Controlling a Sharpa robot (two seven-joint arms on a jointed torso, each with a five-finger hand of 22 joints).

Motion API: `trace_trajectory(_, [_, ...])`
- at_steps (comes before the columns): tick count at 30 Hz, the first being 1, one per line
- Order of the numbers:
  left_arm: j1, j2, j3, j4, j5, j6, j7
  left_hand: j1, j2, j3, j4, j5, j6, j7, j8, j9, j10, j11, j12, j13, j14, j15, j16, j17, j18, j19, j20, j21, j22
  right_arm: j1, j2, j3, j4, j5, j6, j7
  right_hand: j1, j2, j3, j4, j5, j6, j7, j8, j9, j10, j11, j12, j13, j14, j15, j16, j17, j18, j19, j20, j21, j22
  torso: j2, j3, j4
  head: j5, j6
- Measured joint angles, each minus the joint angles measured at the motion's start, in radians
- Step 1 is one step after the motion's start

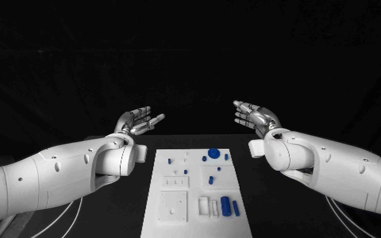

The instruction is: Assemble the parts on the task board

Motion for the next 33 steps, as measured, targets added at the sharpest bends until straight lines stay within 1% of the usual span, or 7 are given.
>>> trace_trajectory(7, [0.001,0.001,-0.001,-0.002,0.006,0.015,-0.028,0.043,-0.007,0.002,0.009,0.000,0.019,0.004,0.000,0.002,0.021,0.004,0.004,0.002,0.019,0.005,0.000,0.001,0.015,0.027,0.005,0.004,0.003,0.017,0.002,0.014,-0.056,-0.062,0.163,-0.131,0.054,-0.002,0.008,-0.014,0.008,0.023,0.000,0.003,0.002,0.022,0.008,0.004,0.002,0.026,0.008,0.006,0.001,0.000,0.018,0.004,0.003,0.002,0.000,0.0000,0.0000,0.000,0.000])
trace_trajectory(13, [0.001,-0.004,-0.001,-0.004,0.009,0.023,-0.036,0.043,-0.007,0.002,0.009,0.000,0.019,0.004,0.000,0.002,0.021,0.004,0.004,0.002,0.019,0.005,0.000,0.001,0.015,0.026,0.005,0.004,0.003,0.019,0.013,0.016,-0.089,-0.097,0.227,-0.178,0.122,-0.015,0.002,-0.068,0.008,0.083,0.005,0.006,0.005,0.086,0.011,0.004,0.004,0.086,0.013,0.006,0.005,0.000,0.061,-0.010,0.007,0.004,0.000,0.0000,0.0001,0.008,-0.005])
trace_trajectory(18, [0.001,-0.018,-0.001,-0.005,0.013,0.028,-0.038,0.050,0.000,0.003,0.008,0.000,0.040,0.022,0.000,0.003,0.059,0.019,0.004,0.003,0.098,0.005,0.007,0.005,0.015,0.052,0.005,0.011,0.005,0.016,0.029,0.016,-0.113,-0.147,0.242,-0.183,0.191,-0.017,0.011,-0.133,0.008,0.260,0.022,0.017,0.013,0.289,0.011,0.017,0.013,0.295,0.023,0.019,0.014,-0.025,0.254,-0.056,0.034,0.019,0.000,0.0000,-0.0003,0.020,-0.012])
trace_trajectory(21, [0.001,-0.023,-0.001,0.001,0.015,0.035,-0.037,0.037,0.027,0.023,-0.021,0.000,0.112,0.039,0.005,0.006,0.157,0.036,0.008,0.008,0.203,0.008,0.012,0.010,0.031,0.087,0.002,0.017,0.006,0.016,0.044,0.016,-0.138,-0.214,0.243,-0.181,0.197,-0.022,0.041,-0.169,0.019,0.423,0.011,0.020,0.019,0.497,-0.016,0.019,0.022,0.515,-0.015,0.025,0.023,-0.025,0.416,-0.095,0.076,0.030,0.000,0.0006,-0.0004,0.022,-0.014])
trace_trajectory(24, [0.002,-0.032,-0.001,0.008,0.017,0.048,-0.034,-0.006,0.077,0.032,-0.111,0.000,0.212,0.057,0.009,0.010,0.305,0.051,0.012,0.014,0.355,0.017,0.015,0.014,0.029,0.137,-0.034,0.038,0.011,0.016,0.067,0.016,-0.174,-0.323,0.243,-0.175,0.199,-0.024,0.094,-0.213,0.022,0.549,-0.002,0.026,0.025,0.587,-0.044,0.024,0.023,0.672,-0.072,0.038,0.033,-0.025,0.537,-0.147,0.122,0.038,0.001,0.0012,-0.0006,0.022,-0.015])
trace_trajectory(28, [0.005,-0.043,-0.001,0.022,0.019,0.073,-0.029,-0.028,0.144,0.020,-0.217,0.000,0.355,0.066,0.016,0.016,0.476,0.054,0.019,0.018,0.503,0.016,0.023,0.020,-0.057,0.226,-0.123,0.087,0.021,0.016,0.099,0.016,-0.216,-0.519,0.243,-0.164,0.189,-0.045,0.142,-0.252,0.022,0.614,-0.017,0.029,0.026,0.642,-0.077,0.024,0.023,0.880,-0.148,0.077,0.065,-0.025,0.704,-0.222,0.219,0.074,0.006,0.0019,-0.0001,0.020,-0.016])
trace_trajectory(33, [0.017,-0.058,-0.001,0.051,0.020,0.120,-0.017,-0.029,0.181,0.001,-0.285,0.000,0.405,0.058,0.016,0.017,0.496,0.046,0.019,0.018,0.563,-0.003,0.023,0.024,-0.071,0.254,-0.153,0.112,0.024,0.016,0.133,0.017,-0.251,-0.793,0.251,-0.160,0.201,-0.084,0.131,-0.263,0.014,0.630,-0.032,0.029,0.026,0.659,-0.094,0.024,0.023,0.956,-0.187,0.302,0.201,-0.007,0.854,-0.265,0.362,0.154,0.022,0.0032,0.0057,0.018,-0.012])
